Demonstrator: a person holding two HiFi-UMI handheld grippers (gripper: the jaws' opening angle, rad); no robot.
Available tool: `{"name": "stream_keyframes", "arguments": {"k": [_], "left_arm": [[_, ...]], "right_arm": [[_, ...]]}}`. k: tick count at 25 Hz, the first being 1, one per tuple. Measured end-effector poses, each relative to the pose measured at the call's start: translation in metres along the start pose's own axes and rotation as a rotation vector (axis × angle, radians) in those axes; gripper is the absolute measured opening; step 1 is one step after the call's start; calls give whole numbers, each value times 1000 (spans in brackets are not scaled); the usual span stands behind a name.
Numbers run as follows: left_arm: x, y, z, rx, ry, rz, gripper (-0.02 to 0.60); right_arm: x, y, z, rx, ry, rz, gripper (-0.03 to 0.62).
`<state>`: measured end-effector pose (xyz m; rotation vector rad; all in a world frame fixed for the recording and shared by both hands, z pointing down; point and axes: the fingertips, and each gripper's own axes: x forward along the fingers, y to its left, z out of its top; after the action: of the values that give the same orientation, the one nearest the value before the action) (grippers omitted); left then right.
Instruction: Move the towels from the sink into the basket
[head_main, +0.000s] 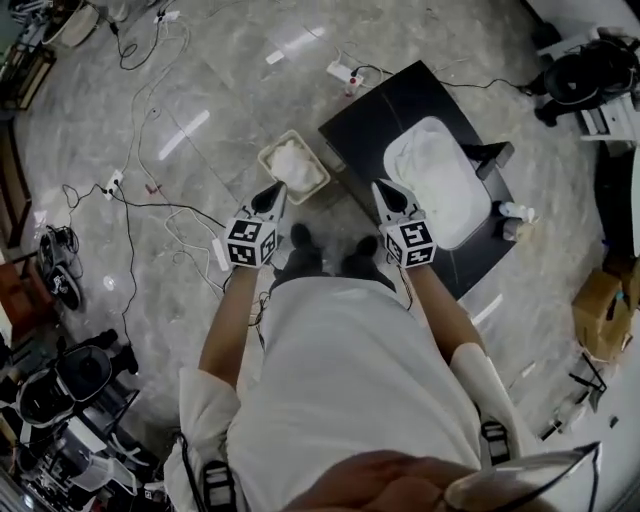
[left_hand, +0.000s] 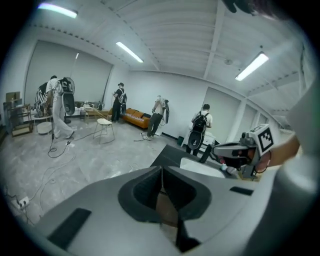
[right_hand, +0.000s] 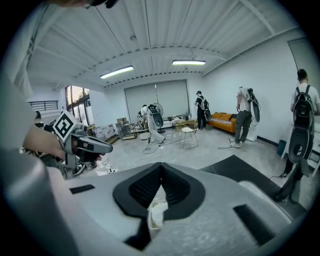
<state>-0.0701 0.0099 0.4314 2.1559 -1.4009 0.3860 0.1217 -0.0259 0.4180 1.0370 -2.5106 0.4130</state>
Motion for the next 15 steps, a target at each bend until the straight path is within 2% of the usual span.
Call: {"name": "stream_keyframes", "arguments": {"k": [7, 15], "left_arm": [[-29, -71, 61, 74, -100, -64, 11], [-45, -138, 104, 133, -228, -106, 11]], "right_arm": [[-92, -36, 55, 7, -92, -90, 3], [-176, -60, 78, 24, -202, -163, 3]]}}
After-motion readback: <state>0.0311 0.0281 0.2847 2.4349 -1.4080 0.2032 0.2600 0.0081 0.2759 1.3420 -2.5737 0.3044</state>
